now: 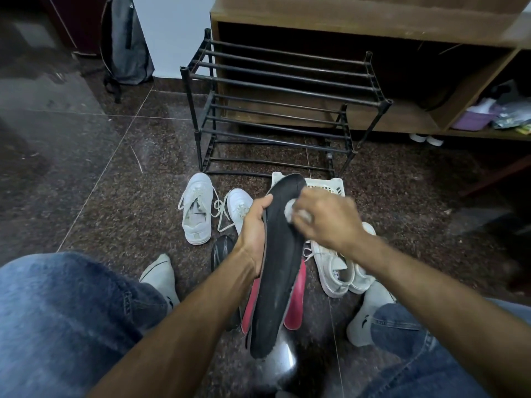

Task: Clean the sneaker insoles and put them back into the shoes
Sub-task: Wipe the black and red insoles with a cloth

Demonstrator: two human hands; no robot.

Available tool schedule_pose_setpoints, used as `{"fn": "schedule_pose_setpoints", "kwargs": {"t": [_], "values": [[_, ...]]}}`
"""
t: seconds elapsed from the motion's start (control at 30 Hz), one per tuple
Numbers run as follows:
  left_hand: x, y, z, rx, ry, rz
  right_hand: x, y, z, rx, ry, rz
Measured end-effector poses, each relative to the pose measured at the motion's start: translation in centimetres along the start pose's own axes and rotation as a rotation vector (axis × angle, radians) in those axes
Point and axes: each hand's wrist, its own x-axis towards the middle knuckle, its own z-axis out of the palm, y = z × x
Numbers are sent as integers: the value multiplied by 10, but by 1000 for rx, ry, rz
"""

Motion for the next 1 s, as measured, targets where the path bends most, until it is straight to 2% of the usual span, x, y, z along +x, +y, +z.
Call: {"fn": "schedule_pose_setpoints", "kwargs": {"t": [0.03, 0.1, 0.2, 0.27, 0.4, 0.5, 0.57, 0.63, 0.73, 0.8, 0.87, 0.93, 1.0], "values": [[-1, -1, 2, 11, -16, -3, 7, 10, -4, 11, 54, 139], [-1, -1, 5, 18, -39, -14, 13, 14, -6, 43, 135, 237], [4, -3, 3, 11, -3, -14, 0, -14, -1, 143, 97, 6], [5, -7, 2, -27, -2, 6, -3, -19, 2, 101, 33, -114], [-3, -12, 9, -10, -85, 0, 22, 8, -6, -4, 92, 127], [-3, -6, 10, -12, -59, 3, 14, -9, -6, 95, 115, 7], [0, -2, 7, -28, -8, 79, -3, -27, -4, 219, 49, -68], [3, -4, 1, -89, 7, 145, -15, -29, -2, 204, 5, -124], [-5, -3, 2, -24, -102, -15, -3, -10, -3, -59, 34, -142], [-8, -4, 0, 40, -190, -131, 15, 11, -8, -140, 24, 28], [-8, -5, -1, 64, -235, -169, 24, 23, -13, -102, 47, 175], [-8, -4, 0, 63, -251, -172, 17, 18, -13, -41, 49, 125], [-7, -4, -1, 40, -221, -143, -4, 2, -9, 26, -27, -56]]}}
